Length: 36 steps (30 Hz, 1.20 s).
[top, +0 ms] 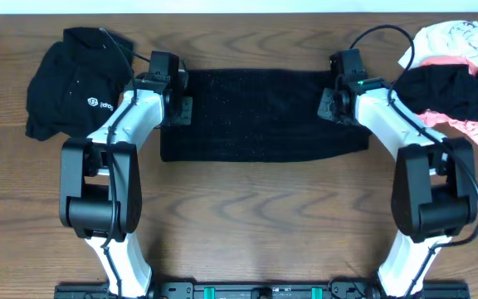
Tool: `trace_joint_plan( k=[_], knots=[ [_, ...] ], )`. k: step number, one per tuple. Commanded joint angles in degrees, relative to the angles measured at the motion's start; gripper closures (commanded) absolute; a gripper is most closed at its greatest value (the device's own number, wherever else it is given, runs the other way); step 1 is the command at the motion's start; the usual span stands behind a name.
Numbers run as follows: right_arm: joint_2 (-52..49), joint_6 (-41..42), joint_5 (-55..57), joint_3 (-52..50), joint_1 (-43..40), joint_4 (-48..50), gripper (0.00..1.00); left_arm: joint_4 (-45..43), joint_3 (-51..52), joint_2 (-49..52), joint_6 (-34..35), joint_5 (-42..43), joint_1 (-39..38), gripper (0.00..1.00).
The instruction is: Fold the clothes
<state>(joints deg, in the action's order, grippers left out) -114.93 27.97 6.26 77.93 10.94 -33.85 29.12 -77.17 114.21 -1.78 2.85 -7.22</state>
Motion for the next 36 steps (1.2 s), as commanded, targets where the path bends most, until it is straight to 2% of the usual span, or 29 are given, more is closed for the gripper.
trace_joint_plan(
  k=[1,6,12,13,16,18,19,26,30,36],
  knots=[
    [-3.3,-0.8,0.8,0.0,-0.4,-0.4,0.99,0.0,0.7,-1.2,-0.9,-0.9,0.3,0.94],
    [-1.9,-0.8,0.2,0.9,-0.5,-1.8,0.99,0.0,0.7,-1.5,-0.9,-0.9,0.3,0.94],
    [9.1,-1.6,-0.1,3.0,-2.0,-6.9,0.98,0.4,0.7,-4.5,-0.9,-0.9,0.3,0.94],
    [11.8,-3.0,-0.4,3.0,-2.8,-7.4,0.9,0.7,0.7,-5.3,-0.9,-0.9,0.3,0.94],
    [17.7,-8.4,-1.9,2.9,-5.7,-8.3,0.34,1.7,0.7,-7.0,-0.9,-0.9,0.3,0.94],
    [19.8,-12.6,-5.5,2.9,-8.0,-8.9,0.06,2.3,0.7,-7.4,-0.9,-0.9,0.3,0.94],
    [20.4,-14.7,-7.6,2.9,-9.2,-9.2,0.01,2.6,0.7,-7.5,-0.9,-0.9,0.3,0.94],
    [18.9,-24.0,-21.9,0.5,-19.9,-8.5,0.01,4.6,0.7,-7.5,-0.2,-0.3,0.2,0.94],
    [16.2,-30.1,-33.8,-3.0,-25.5,-3.7,0.01,4.7,0.7,-7.5,0.2,-0.3,0.1,0.94],
    [8.4,-33.5,-44.0,-5.6,-26.9,3.1,0.01,4.7,0.7,-7.5,0.2,-0.3,-0.4,0.94]
  ],
)
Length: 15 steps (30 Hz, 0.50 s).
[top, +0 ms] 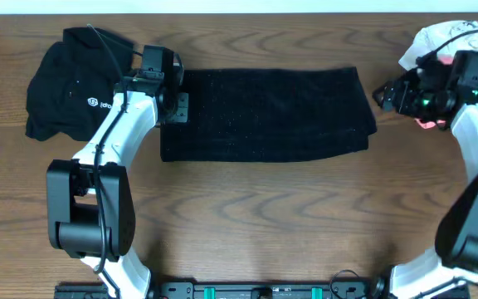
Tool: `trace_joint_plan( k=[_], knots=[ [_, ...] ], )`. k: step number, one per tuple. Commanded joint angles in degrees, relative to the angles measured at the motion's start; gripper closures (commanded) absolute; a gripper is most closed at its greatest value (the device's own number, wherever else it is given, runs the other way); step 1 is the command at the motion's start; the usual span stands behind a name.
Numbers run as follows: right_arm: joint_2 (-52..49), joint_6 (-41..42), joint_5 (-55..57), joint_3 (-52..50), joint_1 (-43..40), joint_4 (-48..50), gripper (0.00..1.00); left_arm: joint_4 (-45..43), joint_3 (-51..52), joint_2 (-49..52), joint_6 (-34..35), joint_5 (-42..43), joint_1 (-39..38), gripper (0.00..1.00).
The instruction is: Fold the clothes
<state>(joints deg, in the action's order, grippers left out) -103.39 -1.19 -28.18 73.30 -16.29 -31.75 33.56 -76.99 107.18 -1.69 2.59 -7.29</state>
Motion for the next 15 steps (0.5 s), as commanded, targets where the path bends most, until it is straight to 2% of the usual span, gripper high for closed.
trace_joint_plan(
  k=[1,7,15],
  knots=[
    [-5.3,-4.8,-11.8,-0.9,0.5,2.1,0.01,0.3,0.5,-0.5,0.1,-0.1,-0.4,0.94],
    [-13.9,-4.2,-14.7,-0.9,1.0,7.8,0.01,0.3,0.5,-0.5,0.1,-0.1,-0.5,0.94],
    [-17.6,-4.0,-15.0,-0.9,2.3,9.1,0.01,0.2,0.5,-0.5,0.1,-0.1,-0.5,0.94]
  ],
)
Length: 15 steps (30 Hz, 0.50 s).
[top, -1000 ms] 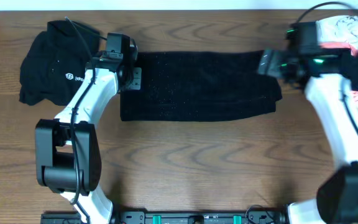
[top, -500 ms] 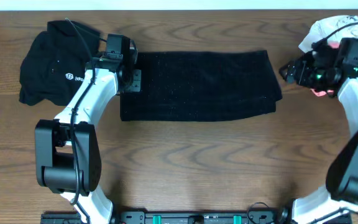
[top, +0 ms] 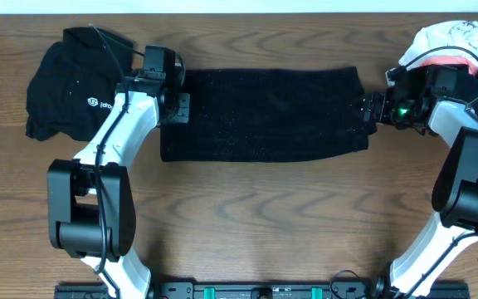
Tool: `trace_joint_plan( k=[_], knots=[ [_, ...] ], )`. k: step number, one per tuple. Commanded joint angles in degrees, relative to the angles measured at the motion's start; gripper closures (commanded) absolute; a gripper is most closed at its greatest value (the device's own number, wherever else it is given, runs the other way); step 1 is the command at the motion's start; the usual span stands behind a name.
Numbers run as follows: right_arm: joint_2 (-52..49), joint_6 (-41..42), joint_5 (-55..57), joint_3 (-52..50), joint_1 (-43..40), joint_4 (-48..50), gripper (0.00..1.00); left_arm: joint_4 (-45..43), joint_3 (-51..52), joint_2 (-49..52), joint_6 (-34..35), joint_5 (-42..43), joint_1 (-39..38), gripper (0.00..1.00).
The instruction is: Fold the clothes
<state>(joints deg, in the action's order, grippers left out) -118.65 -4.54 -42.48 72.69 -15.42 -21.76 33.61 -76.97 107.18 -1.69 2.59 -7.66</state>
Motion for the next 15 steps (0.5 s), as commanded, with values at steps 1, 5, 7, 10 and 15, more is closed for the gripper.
trace_joint_plan(
  k=[1,5,7,10,15],
  knots=[
    [-2.7,-0.7,-1.2,-0.3,2.0,-1.7,0.01,0.2,0.5,-0.5,0.1,-0.1,-0.1,0.94],
    [-3.1,-1.5,-2.0,-0.3,4.9,-4.4,0.01,0.2,0.5,-0.5,0.1,-0.1,-0.1,0.94],
    [-3.1,-1.8,-3.3,-0.3,6.4,-5.2,0.01,0.0,0.5,-0.5,0.1,-0.1,-0.1,0.94],
    [-3.1,-1.9,-2.7,-0.3,8.6,-6.3,0.01,-0.3,0.5,-0.4,0.1,-0.1,-0.1,0.94],
    [-3.1,-1.9,1.6,-0.3,10.7,-7.8,0.01,-1.1,0.5,-0.4,0.1,-0.1,-0.1,0.94]
  ],
)
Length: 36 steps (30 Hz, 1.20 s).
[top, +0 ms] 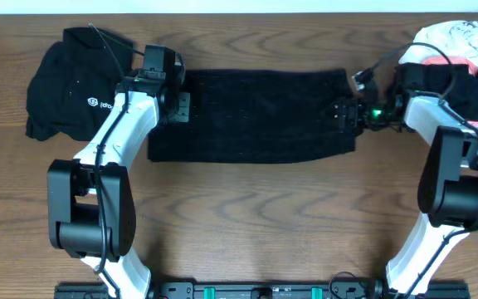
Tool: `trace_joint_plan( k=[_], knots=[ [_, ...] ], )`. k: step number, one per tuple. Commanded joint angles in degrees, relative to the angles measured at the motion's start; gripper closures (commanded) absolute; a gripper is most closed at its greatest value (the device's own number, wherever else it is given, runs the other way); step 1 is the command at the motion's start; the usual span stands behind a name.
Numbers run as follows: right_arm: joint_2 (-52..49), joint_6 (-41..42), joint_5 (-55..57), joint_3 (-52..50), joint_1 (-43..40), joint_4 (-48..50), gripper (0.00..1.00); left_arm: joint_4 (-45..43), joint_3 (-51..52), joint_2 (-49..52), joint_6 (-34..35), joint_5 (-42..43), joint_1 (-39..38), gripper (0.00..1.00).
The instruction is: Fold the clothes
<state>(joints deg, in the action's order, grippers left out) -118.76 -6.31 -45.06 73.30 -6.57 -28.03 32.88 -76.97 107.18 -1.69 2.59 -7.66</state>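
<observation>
A black garment [251,116], folded into a wide band, lies across the middle of the table in the overhead view. My left gripper [179,108] rests at its left end, over the upper left part of the cloth. At the opposite end my right gripper [344,113] touches the cloth's right edge. From above, neither gripper's finger gap shows. A folded black garment with a white logo [66,83] sits at the far left.
A heap of loose clothes [463,58], white, pink and black, lies at the back right corner beside the right arm. Bare wooden table [247,224] stretches in front of the garment to the arm bases.
My right gripper has moved left, from just off the cloth's right edge onto it. The black band now lies a little further left, with its lower left corner sticking out. The left arm stayed put.
Both grippers stood at the two ends of the folded black band. Then the right gripper was away at the clothes heap on the right. It was back near the band's right edge, and now presses on it with the band shifted left.
</observation>
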Motion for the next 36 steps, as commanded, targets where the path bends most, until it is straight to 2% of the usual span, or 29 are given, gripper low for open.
trace_joint_plan(
  k=[1,2,3,4,5,9,13,20,30,36],
  knots=[
    [-3.0,0.1,5.0,-0.9,2.0,-1.7,0.1,-0.5,0.5,-0.4,0.1,-0.1,-0.1,0.94],
    [-3.0,0.2,5.6,-0.9,2.1,-1.9,0.27,-0.6,0.5,-0.4,0.1,-0.1,-0.1,0.94],
    [-3.0,0.8,6.1,-0.9,2.1,-1.9,0.61,-0.6,0.5,-0.5,0.0,-0.1,-0.1,0.94],
    [-3.0,1.6,6.3,-0.9,2.1,-1.9,0.86,-0.6,0.5,-0.4,0.0,-0.1,-0.1,0.94],
    [-2.9,2.4,6.3,-0.8,1.9,-1.8,0.99,-0.6,0.5,-0.4,0.0,-0.1,-0.1,0.94],
    [-2.4,6.9,6.2,1.1,0.6,-2.8,0.99,-0.6,0.5,-0.5,0.0,-0.1,-0.1,0.94],
    [0.2,6.9,9.6,5.4,-1.6,-8.1,0.99,-0.6,0.5,-1.3,0.0,-0.1,-0.1,0.94],
    [8.3,6.9,34.3,17.6,-1.9,-23.4,0.99,-0.6,0.5,-9.8,0.0,-0.1,-0.1,0.94],
    [12.8,6.9,61.8,31.9,7.8,-35.2,0.99,1.3,0.5,-23.5,0.0,-0.1,-0.1,0.94],
    [12.6,8.6,65.9,33.8,16.8,-35.2,0.99,4.5,0.5,-27.6,0.1,-0.1,-0.1,0.94]
  ],
)
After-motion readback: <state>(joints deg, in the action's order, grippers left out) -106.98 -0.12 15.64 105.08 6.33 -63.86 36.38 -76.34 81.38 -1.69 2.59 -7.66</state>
